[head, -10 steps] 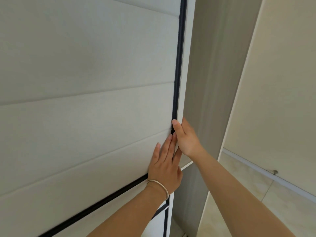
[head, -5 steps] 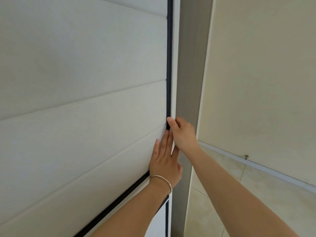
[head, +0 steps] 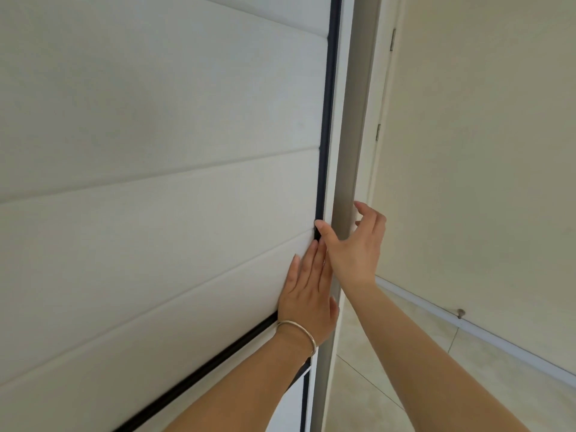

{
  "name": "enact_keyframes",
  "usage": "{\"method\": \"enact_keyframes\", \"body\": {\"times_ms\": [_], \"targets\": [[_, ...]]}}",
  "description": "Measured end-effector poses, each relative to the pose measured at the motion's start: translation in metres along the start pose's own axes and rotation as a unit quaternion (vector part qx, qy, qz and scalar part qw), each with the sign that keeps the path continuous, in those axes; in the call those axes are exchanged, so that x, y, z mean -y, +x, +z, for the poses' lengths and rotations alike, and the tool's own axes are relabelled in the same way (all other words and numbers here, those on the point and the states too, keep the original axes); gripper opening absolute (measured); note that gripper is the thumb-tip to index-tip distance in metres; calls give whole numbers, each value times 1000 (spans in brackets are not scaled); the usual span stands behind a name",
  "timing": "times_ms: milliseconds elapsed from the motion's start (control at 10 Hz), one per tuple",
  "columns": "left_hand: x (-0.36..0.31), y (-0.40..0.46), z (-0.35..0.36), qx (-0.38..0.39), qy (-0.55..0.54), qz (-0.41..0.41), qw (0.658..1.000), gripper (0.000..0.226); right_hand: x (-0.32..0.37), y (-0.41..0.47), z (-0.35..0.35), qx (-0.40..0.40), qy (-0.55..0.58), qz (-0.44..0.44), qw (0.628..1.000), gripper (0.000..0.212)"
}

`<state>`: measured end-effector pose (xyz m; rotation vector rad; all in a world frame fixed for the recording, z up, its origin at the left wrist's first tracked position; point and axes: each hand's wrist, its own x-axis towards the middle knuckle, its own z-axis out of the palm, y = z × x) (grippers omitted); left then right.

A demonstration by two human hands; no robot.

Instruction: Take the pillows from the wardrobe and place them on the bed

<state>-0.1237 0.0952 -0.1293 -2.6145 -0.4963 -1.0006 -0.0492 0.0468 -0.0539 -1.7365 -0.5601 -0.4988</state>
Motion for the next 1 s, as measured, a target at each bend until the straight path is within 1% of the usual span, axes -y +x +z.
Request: {"method": "enact_keyframes", "body": {"times_ms": [100,200,300,500,600,800,900,1000], "targets": [[-8,9,8,-7,7,1,1000,116,-8,12,-1,41,18,31,998,79],[-15,18,14,-8,3,0,1000,118,-15,22,-3,84,18,56,995,76],[-18,22,19,-3,7,-2,1000,118,-20,28,-3,90,20,59,994,72],[-23,29,22,-1,27,0,1000,105,-26,35,-3,86,34,45,995,62],[-23,30,23,4,21,0,1000,114,-28,39,-3,84,29,28,996,56],[-23,30,21,21,39,0,999,117,-30,38,-1,87,28,25,996,55],[-20,29,18,21,35,1,999,114,-29,38,-3,93,36,29,995,60],[-23,19,12,13,-35,7,999,97,-31,31,-11,82,-2,15,997,59]]}}
